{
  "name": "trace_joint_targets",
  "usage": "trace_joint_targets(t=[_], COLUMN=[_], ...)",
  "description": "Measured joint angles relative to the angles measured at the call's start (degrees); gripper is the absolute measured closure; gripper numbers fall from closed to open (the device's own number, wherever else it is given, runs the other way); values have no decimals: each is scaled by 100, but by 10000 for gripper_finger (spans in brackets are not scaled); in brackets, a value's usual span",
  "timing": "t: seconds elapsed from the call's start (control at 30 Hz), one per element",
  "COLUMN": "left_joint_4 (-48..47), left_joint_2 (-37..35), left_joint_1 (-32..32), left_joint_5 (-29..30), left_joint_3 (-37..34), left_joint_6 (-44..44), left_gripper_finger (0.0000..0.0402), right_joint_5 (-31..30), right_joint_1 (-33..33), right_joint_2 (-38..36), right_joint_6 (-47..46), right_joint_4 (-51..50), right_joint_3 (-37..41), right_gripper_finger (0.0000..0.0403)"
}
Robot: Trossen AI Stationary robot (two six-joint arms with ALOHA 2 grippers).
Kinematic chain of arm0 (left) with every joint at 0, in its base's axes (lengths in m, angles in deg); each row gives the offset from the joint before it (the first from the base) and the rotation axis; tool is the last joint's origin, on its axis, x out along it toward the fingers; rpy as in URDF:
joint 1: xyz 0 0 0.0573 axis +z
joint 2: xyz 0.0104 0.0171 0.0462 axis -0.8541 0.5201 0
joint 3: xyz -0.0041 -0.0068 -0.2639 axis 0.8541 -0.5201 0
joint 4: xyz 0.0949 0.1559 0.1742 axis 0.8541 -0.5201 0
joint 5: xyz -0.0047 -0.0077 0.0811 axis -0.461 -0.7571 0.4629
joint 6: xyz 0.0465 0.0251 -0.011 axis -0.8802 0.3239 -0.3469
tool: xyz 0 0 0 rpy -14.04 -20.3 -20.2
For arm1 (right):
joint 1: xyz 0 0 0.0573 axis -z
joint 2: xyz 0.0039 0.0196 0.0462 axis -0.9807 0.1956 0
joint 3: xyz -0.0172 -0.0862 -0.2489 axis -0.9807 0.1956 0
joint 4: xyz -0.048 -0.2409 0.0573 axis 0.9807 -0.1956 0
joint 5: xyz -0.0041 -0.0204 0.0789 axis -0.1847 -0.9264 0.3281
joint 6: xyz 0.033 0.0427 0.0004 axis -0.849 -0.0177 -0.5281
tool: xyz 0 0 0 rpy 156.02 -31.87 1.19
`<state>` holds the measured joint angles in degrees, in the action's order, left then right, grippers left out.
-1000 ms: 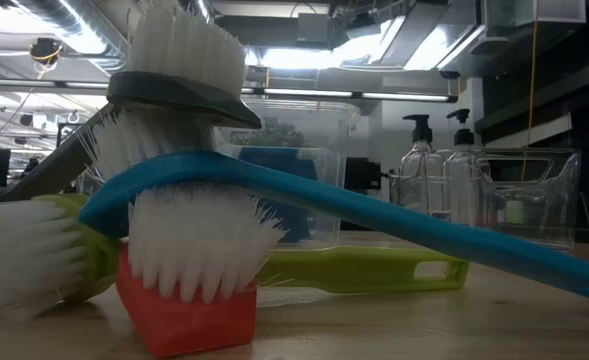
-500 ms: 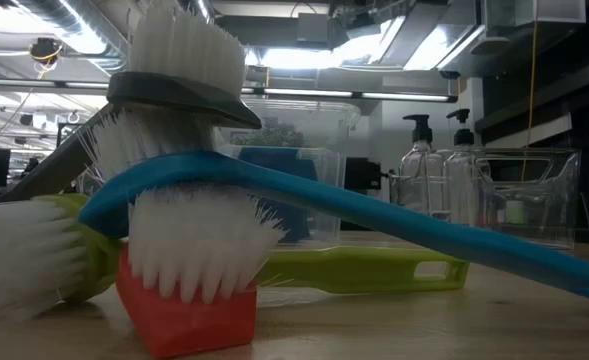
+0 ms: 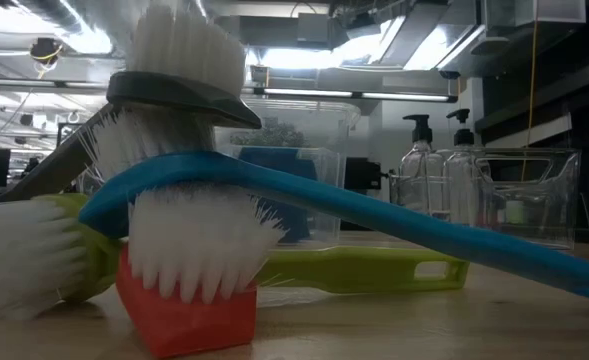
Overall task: Pick & Place Kitchen Sink Supplies
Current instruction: Put the transparent bottle into the right transparent bin
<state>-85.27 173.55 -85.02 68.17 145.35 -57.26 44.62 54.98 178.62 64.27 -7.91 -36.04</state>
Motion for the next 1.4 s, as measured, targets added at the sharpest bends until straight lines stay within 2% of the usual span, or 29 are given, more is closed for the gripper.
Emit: trace_joint_targets(t=[0.2,0.4,0.57,0.77,1.07,1.4], left_joint_4=[162,158,-27,-644,-877,-879], left_joint_2=[0,180,627,1289,2101,2173], left_joint_1=[922,1437,1563,1559,1613,1726], left_joint_5=[-310,-645,-888,-533,-511,-576], left_joint_3=[0,6,195,1051,1832,1928], left_joint_6=[-453,-601,-776,-1082,-1446,-1355], left_gripper_finger=[316,316,316,314,312,310], right_joint_5=[-381,-573,-572,-558,-546,-550], right_joint_1=[-20,-28,11,231,487,681], right_joint_2=[-442,-563,-563,-702,-1036,-1077], right_joint_6=[-6,432,1012,1505,1844,2201], right_joint_4=[13,14,14,15,10,5], right_joint_3=[-2,-2,-2,-2,-2,-2], right_gripper_finger=[250,250,250,250,250,250])
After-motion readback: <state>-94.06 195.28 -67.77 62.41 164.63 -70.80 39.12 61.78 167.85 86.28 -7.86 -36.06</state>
